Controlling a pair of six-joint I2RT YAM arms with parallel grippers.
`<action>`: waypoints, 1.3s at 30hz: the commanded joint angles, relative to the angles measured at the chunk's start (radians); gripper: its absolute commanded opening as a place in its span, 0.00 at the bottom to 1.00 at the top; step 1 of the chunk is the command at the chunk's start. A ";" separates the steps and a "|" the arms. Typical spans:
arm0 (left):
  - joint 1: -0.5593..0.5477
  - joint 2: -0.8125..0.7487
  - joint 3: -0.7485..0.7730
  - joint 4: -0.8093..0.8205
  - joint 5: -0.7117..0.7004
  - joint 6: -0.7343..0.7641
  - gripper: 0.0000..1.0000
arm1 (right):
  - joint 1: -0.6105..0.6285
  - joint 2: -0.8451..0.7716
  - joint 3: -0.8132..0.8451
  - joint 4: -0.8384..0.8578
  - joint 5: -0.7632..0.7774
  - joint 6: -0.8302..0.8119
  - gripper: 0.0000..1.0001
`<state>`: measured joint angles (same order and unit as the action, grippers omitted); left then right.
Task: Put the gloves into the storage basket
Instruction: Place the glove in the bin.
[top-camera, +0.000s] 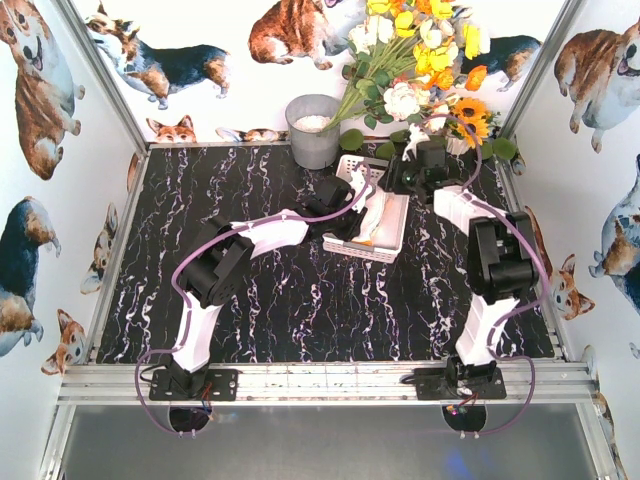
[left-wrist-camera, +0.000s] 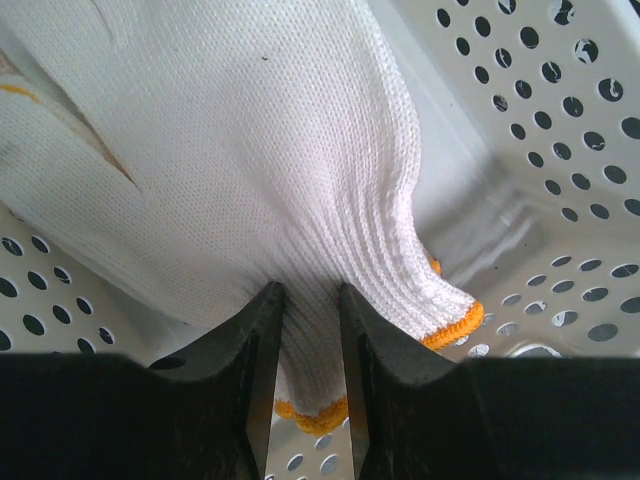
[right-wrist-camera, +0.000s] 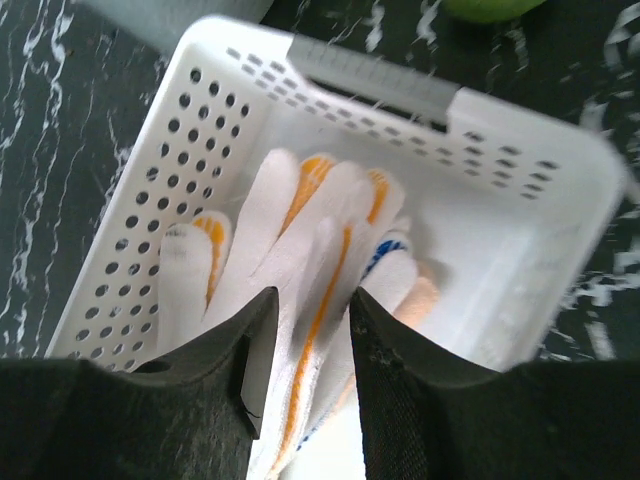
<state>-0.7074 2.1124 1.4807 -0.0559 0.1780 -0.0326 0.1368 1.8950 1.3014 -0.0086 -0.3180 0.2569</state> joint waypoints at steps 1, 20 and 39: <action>0.004 -0.009 -0.027 -0.084 0.012 0.014 0.25 | -0.003 -0.131 0.001 0.022 0.159 -0.055 0.38; 0.004 -0.006 -0.005 -0.077 0.017 0.009 0.25 | 0.013 -0.221 -0.096 -0.053 0.030 0.045 0.39; 0.003 -0.002 0.009 -0.085 0.023 0.019 0.25 | 0.046 -0.103 -0.077 -0.108 0.146 0.088 0.49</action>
<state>-0.7074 2.1082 1.4849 -0.0719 0.1833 -0.0254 0.1768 1.7638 1.2057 -0.1570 -0.1913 0.3237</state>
